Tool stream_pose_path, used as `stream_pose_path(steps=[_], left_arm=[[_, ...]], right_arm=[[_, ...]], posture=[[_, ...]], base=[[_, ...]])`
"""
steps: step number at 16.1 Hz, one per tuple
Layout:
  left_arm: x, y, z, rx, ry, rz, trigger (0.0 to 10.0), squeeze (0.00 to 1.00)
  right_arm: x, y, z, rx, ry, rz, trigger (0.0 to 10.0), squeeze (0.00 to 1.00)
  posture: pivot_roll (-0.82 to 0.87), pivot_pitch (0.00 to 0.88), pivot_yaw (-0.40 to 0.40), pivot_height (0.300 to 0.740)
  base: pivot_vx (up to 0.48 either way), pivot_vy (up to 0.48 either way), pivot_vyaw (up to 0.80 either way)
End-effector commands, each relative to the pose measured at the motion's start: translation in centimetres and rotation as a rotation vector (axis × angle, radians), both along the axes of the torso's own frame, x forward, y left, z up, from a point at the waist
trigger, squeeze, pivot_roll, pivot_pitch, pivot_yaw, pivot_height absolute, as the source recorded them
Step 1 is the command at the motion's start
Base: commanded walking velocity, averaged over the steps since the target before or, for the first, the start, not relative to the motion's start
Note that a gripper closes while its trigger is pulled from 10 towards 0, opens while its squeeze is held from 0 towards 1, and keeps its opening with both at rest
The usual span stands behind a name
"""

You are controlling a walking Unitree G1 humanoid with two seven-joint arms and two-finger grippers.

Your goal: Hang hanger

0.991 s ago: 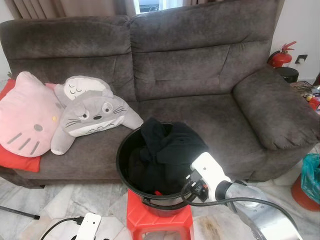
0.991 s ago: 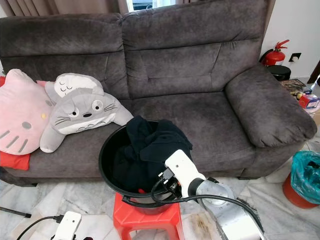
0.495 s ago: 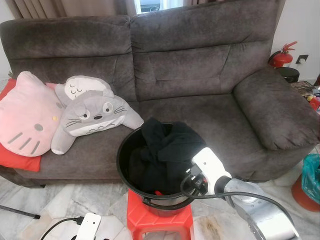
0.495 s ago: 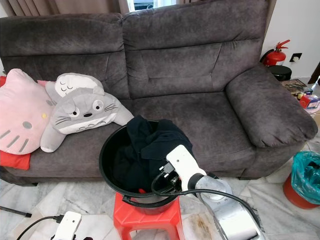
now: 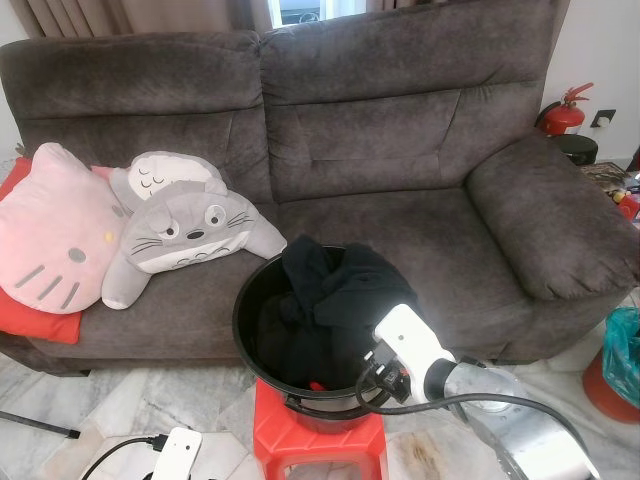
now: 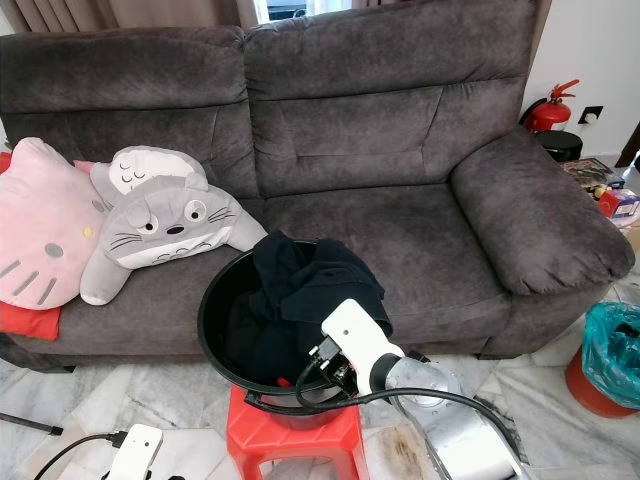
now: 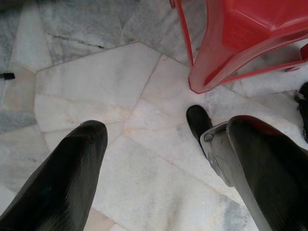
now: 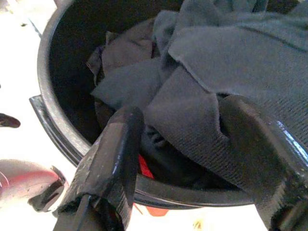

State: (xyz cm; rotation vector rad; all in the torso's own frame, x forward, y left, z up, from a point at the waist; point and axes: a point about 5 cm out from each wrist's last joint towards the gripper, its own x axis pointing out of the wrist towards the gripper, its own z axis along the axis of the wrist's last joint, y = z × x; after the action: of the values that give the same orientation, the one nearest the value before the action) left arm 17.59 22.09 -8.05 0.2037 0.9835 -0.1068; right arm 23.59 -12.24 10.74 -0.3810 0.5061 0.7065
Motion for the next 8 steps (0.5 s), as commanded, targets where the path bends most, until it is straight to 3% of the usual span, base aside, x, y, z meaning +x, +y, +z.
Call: stream_pose_path(steps=[1, 6, 8], left_arm=[[-0.49, 0.47, -0.13, 0.019, 0.018, -0.017, 10.0, 0.0], [-0.49, 0.42, -0.15, 0.015, 0.024, -0.016, 10.0, 0.0], [-0.46, 0.48, -0.12, 0.018, 0.022, -0.013, 10.0, 0.0]], right_arm=[[-0.38, 0.62, 0.48, 0.018, -0.002, 0.036, 10.0, 0.0], [-0.98, 0.46, 0.23, 0.019, 0.027, 0.05, 10.0, 0.0], [-0.52, -0.17, 0.14, -0.008, 0.005, -0.009, 10.0, 0.0]], posture=[[-0.16, 0.0, 0.096, 0.74], [-0.17, 0.0, 0.097, 0.74], [-0.17, 0.0, 0.096, 0.74]], base=[[0.0, 0.0, 0.0], [0.0, 0.0, 0.0], [0.0, 0.0, 0.0]])
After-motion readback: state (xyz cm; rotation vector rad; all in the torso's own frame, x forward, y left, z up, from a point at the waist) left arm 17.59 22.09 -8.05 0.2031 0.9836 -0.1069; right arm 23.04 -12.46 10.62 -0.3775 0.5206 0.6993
